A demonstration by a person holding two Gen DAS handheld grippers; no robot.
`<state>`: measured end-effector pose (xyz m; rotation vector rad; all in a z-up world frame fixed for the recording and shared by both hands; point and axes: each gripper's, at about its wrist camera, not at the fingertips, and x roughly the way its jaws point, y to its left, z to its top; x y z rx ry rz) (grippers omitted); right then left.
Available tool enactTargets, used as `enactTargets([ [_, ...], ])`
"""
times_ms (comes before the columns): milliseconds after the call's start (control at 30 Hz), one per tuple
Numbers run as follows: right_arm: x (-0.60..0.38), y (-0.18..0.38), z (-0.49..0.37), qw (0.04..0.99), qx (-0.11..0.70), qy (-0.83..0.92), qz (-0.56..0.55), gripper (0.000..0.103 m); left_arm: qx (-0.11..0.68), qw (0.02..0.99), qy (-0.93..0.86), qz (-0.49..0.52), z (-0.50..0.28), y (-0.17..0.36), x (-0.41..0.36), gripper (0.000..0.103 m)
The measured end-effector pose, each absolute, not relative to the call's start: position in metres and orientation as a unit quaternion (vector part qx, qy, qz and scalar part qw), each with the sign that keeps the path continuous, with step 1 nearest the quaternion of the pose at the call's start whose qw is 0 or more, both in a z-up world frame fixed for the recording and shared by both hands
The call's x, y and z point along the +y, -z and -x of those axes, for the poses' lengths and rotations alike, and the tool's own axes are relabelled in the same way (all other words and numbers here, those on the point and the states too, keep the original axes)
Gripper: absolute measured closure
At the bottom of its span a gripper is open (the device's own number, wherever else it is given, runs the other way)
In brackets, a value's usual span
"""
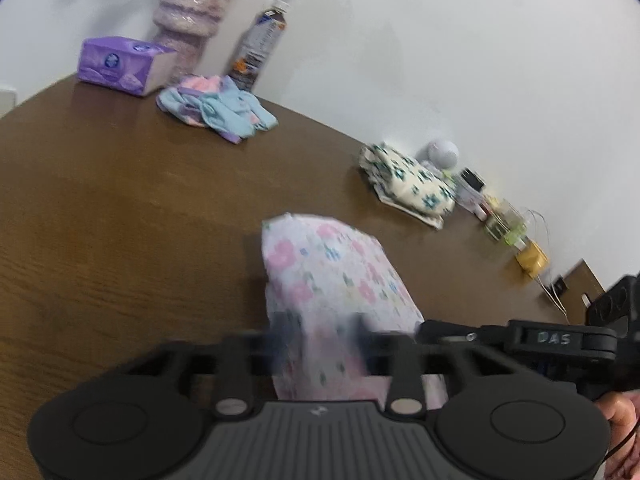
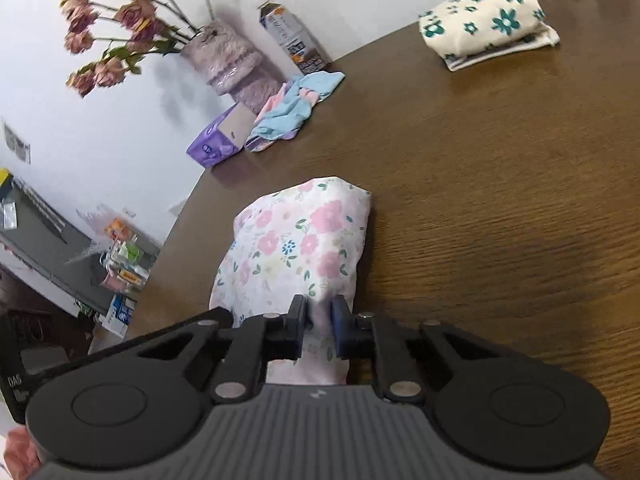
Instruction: Fold clothes
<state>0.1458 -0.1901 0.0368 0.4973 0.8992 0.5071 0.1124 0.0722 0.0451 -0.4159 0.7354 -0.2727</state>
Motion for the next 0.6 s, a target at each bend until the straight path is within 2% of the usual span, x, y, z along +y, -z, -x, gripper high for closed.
enactTargets([
  [33, -0.192, -0.037, -0.148, 0.84, 0.425, -0.238, -0.24, 0.082, 0.355, 0.904, 0.129, 0.201, -0.115, -0.044, 0.072, 0.045],
  [67, -0.194, -0.038, -0.152, 0.841, 0.423, -0.23, -0.248, 0.068, 0.361, 0.9, 0.133, 0.204, -0.119, -0.041, 0.072, 0.05],
  [100, -0.196, -0.037, -0.155, 0.841, 0.423, -0.223, -0.253, 0.062, 0.367, 0.897, 0.136, 0.206, -0.122, -0.039, 0.072, 0.062],
  [133, -0.196, -0.036, -0.159, 0.841, 0.424, -0.219, -0.254, 0.063, 0.372, 0.893, 0.14, 0.209, -0.125, -0.036, 0.072, 0.09],
  [167, -0.195, -0.035, -0.162, 0.84, 0.425, -0.218, -0.255, 0.068, 0.376, 0.89, 0.146, 0.212, -0.126, -0.035, 0.072, 0.091],
  [200, -0.193, -0.033, -0.163, 0.838, 0.429, -0.22, -0.257, 0.089, 0.373, 0.892, 0.147, 0.209, -0.125, -0.035, 0.072, 0.091],
  [233, -0.191, -0.031, -0.164, 0.835, 0.433, -0.222, -0.258, 0.092, 0.37, 0.893, 0.148, 0.208, -0.125, -0.037, 0.073, 0.089],
  [300, -0.188, -0.033, -0.163, 0.839, 0.43, -0.226, -0.248, 0.092, 0.361, 0.899, 0.14, 0.206, -0.126, -0.041, 0.074, 0.064],
  [333, -0.187, -0.034, -0.162, 0.841, 0.427, -0.228, -0.244, 0.09, 0.356, 0.902, 0.136, 0.204, -0.128, -0.043, 0.075, 0.042],
  [367, -0.189, -0.036, -0.163, 0.842, 0.424, -0.227, -0.245, 0.082, 0.349, 0.906, 0.13, 0.201, -0.13, -0.045, 0.075, 0.041],
  [400, -0.191, -0.037, -0.165, 0.845, 0.419, -0.222, -0.247, 0.069, 0.345, 0.908, 0.132, 0.198, -0.133, -0.046, 0.074, 0.042],
  [433, -0.193, -0.038, -0.167, 0.848, 0.413, -0.217, -0.25, 0.064, 0.343, 0.909, 0.133, 0.196, -0.136, -0.046, 0.073, 0.042],
  [500, -0.193, -0.039, -0.173, 0.852, 0.408, -0.211, -0.25, 0.064, 0.352, 0.903, 0.141, 0.199, -0.143, -0.042, 0.074, 0.075],
  [533, -0.192, -0.038, -0.176, 0.852, 0.41, -0.21, -0.249, 0.065, 0.358, 0.9, 0.147, 0.203, -0.146, -0.04, 0.074, 0.097],
  [567, -0.191, -0.036, -0.178, 0.85, 0.413, -0.211, -0.251, 0.078, 0.361, 0.897, 0.151, 0.206, -0.148, -0.038, 0.075, 0.093],
  [600, -0.189, -0.033, -0.18, 0.845, 0.417, -0.215, -0.256, 0.096, 0.358, 0.898, 0.148, 0.21, -0.149, -0.039, 0.076, 0.092],
])
